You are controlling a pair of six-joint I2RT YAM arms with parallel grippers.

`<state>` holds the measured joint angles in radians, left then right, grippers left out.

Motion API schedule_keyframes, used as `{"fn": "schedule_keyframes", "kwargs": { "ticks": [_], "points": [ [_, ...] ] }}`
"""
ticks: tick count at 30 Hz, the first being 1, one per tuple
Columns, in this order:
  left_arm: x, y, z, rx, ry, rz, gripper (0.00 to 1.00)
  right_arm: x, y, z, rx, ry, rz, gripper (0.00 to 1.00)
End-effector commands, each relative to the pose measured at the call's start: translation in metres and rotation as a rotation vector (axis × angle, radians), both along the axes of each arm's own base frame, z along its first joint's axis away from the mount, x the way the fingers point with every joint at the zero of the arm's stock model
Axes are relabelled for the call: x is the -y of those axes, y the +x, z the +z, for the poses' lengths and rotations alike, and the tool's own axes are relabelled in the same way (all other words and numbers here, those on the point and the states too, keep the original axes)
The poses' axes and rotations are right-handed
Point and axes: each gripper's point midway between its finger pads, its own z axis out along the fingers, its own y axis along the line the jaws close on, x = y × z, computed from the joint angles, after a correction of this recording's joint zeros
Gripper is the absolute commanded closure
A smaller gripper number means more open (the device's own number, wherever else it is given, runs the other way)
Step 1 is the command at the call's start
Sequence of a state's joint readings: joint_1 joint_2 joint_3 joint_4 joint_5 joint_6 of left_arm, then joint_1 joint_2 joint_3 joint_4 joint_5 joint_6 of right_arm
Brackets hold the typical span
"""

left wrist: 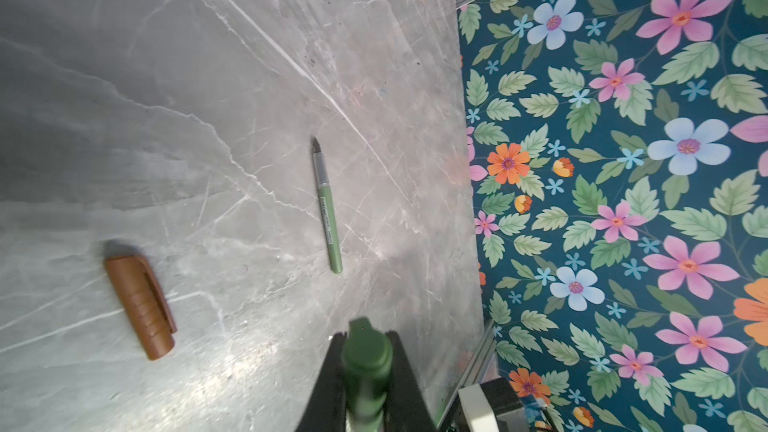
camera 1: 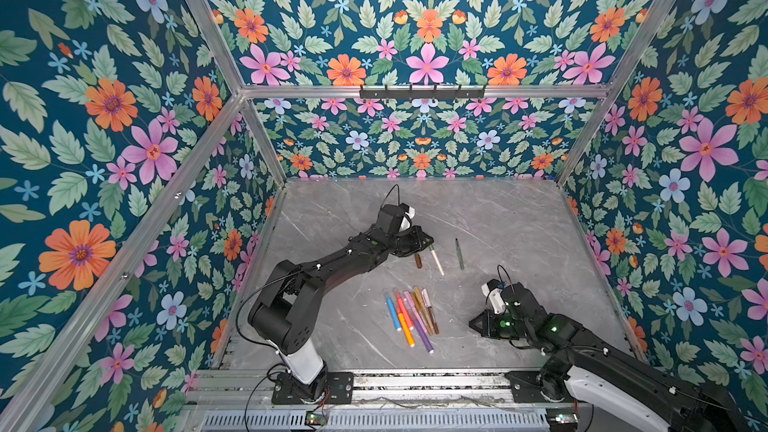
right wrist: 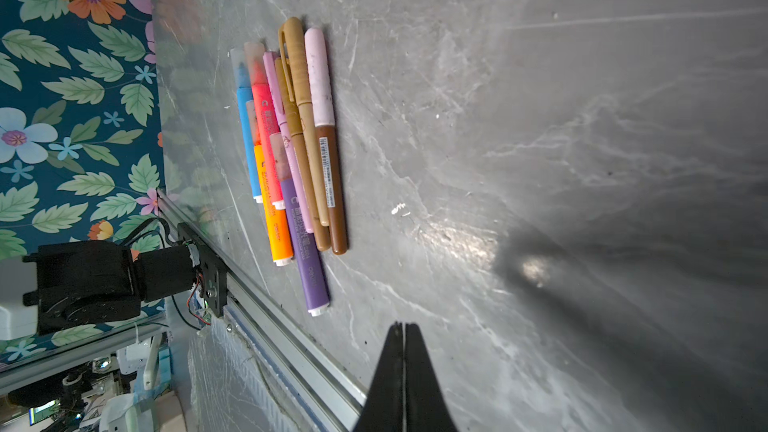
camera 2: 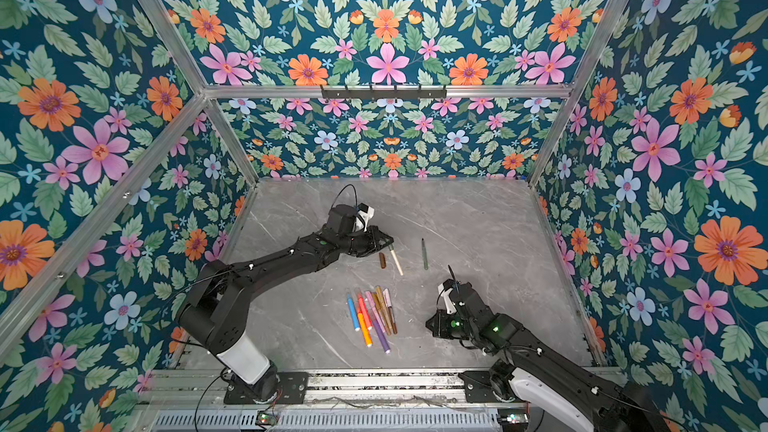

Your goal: Open the pen caps

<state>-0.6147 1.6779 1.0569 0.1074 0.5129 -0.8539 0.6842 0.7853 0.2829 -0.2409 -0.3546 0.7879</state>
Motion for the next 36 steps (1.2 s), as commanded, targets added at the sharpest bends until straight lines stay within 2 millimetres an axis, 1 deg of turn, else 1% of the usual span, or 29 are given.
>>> {"fn": "schedule_keyframes", "kwargs": {
  "ticks": [1, 6, 8, 10, 13, 15, 16, 19, 22, 24, 25, 26, 28, 29, 30, 31, 33, 35, 36],
  "points": [
    [-0.007, -0.001, -0.007, 0.015, 0.044, -0.007, 1.0, 0.003, 0.003, -0.002, 0.01, -0.013, -0.021, 1.0],
    [-0.015, -0.002, -0.019, 0.0, 0.075, -0.009, 1.0, 0.005, 0.002, -0.007, 0.006, -0.02, -0.026, 1.0],
    [-0.012, -0.006, -0.022, -0.012, 0.061, -0.033, 1.0, 0.002, 0.002, -0.005, 0.014, -0.003, -0.02, 1.0],
    [-0.001, -0.013, -0.022, -0.036, 0.015, -0.084, 1.0, -0.006, 0.004, 0.003, 0.036, 0.044, 0.003, 0.75],
    [0.023, -0.033, -0.015, -0.051, -0.039, -0.178, 1.0, -0.015, 0.01, 0.019, 0.075, 0.079, 0.032, 0.42],
    [0.038, -0.048, -0.011, -0.048, -0.043, -0.224, 1.0, -0.02, 0.016, 0.029, 0.1, 0.078, 0.049, 0.28],
    [0.044, -0.056, -0.01, -0.052, -0.042, -0.237, 1.0, -0.022, 0.019, 0.034, 0.113, 0.074, 0.06, 0.25],
    [0.062, -0.08, -0.006, -0.069, -0.074, -0.274, 1.0, -0.029, 0.03, 0.044, 0.133, 0.063, 0.076, 0.24],
    [0.074, -0.099, 0.0, -0.082, -0.121, -0.297, 1.0, -0.033, 0.04, 0.047, 0.135, 0.045, 0.078, 0.26],
    [0.077, -0.108, 0.003, -0.085, -0.139, -0.307, 1.0, -0.034, 0.047, 0.05, 0.143, 0.029, 0.073, 0.28],
    [0.079, -0.112, 0.004, -0.084, -0.14, -0.312, 1.0, -0.034, 0.049, 0.052, 0.152, 0.021, 0.076, 0.3],
    [0.079, -0.114, 0.004, -0.085, -0.14, -0.314, 1.0, -0.034, 0.051, 0.054, 0.158, 0.02, 0.075, 0.35],
    [0.079, -0.118, 0.005, -0.086, -0.147, -0.316, 1.0, -0.035, 0.055, 0.057, 0.166, 0.026, 0.072, 0.55],
    [0.08, -0.119, 0.006, -0.086, -0.153, -0.318, 1.0, -0.036, 0.056, 0.058, 0.166, 0.029, 0.071, 0.72],
    [0.08, -0.119, 0.006, -0.086, -0.158, -0.319, 1.0, -0.036, 0.056, 0.058, 0.163, 0.029, 0.072, 0.93],
    [0.08, -0.119, 0.008, -0.082, -0.162, -0.319, 1.0, -0.037, 0.056, 0.057, 0.156, 0.026, 0.075, 1.0],
    [0.081, -0.116, 0.011, -0.074, -0.164, -0.319, 1.0, -0.038, 0.053, 0.054, 0.139, 0.032, 0.086, 1.0],
    [0.076, -0.101, 0.011, -0.06, -0.12, -0.294, 1.0, -0.039, 0.047, 0.049, 0.116, 0.054, 0.088, 1.0],
    [0.07, -0.088, 0.011, -0.046, -0.091, -0.273, 1.0, -0.04, 0.042, 0.045, 0.106, 0.066, 0.082, 1.0]
  ]
}}
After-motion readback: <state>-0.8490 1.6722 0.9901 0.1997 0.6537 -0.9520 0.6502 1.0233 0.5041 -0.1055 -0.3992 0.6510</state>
